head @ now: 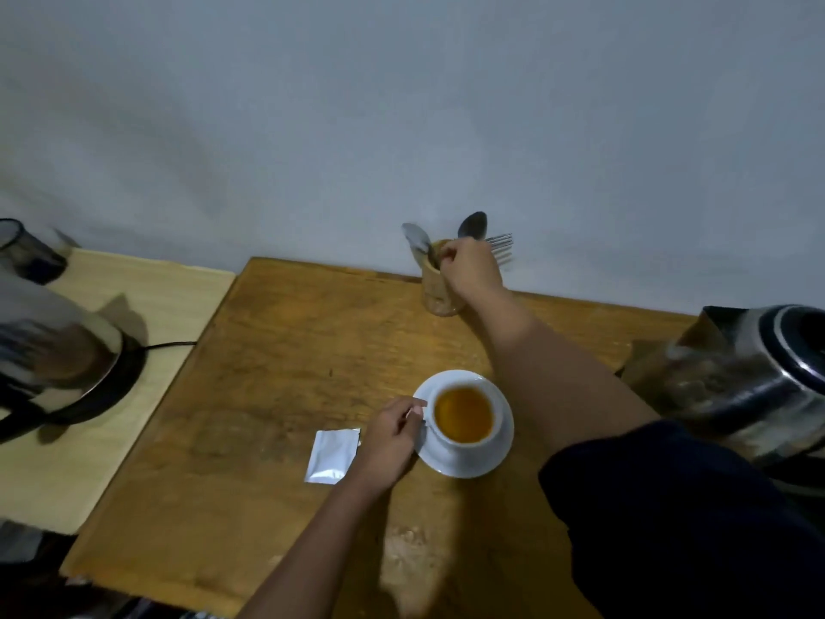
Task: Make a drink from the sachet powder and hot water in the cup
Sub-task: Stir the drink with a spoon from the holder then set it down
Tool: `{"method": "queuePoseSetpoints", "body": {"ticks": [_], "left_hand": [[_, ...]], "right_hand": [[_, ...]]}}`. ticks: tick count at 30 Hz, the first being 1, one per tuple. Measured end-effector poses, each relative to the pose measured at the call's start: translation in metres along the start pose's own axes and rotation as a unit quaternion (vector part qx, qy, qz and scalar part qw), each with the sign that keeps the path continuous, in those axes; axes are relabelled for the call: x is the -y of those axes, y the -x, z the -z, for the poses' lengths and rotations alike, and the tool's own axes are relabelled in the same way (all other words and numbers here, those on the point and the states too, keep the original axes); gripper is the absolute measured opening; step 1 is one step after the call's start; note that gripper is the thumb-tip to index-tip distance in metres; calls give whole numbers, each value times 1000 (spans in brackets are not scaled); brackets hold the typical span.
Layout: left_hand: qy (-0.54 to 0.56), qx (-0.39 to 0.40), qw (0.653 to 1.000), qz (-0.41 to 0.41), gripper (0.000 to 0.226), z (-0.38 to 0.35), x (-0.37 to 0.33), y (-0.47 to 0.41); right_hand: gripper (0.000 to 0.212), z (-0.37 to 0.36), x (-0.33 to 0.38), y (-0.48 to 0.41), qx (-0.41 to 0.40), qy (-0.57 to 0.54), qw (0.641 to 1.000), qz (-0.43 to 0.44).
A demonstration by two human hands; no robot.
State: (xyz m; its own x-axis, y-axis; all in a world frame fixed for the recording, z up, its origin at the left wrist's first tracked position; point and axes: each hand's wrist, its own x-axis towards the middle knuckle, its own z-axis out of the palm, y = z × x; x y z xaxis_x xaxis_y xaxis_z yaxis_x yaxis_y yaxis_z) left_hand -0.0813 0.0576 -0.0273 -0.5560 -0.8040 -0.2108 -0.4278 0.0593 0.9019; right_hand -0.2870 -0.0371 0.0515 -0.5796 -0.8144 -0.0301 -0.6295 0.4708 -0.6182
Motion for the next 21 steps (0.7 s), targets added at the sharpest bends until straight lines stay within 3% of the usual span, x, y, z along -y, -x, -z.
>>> {"method": "queuePoseSetpoints", "body": {"ticks": [5,11,15,21], "left_hand": [[-8,13,1000,-5,25,4,5,-5],[12,25,999,-20,31,7,6,-8],[15,34,999,-22,29,9,7,-7],[14,30,999,-6,27,7,1,-5]], "right_hand": [[24,-18,14,-28,28,104,993,-51],[23,-25,13,-40,8,133,987,-90],[20,-26,9,-34,-19,91,994,-55],[23,8,25,-8,-109,-61,992,36]]}}
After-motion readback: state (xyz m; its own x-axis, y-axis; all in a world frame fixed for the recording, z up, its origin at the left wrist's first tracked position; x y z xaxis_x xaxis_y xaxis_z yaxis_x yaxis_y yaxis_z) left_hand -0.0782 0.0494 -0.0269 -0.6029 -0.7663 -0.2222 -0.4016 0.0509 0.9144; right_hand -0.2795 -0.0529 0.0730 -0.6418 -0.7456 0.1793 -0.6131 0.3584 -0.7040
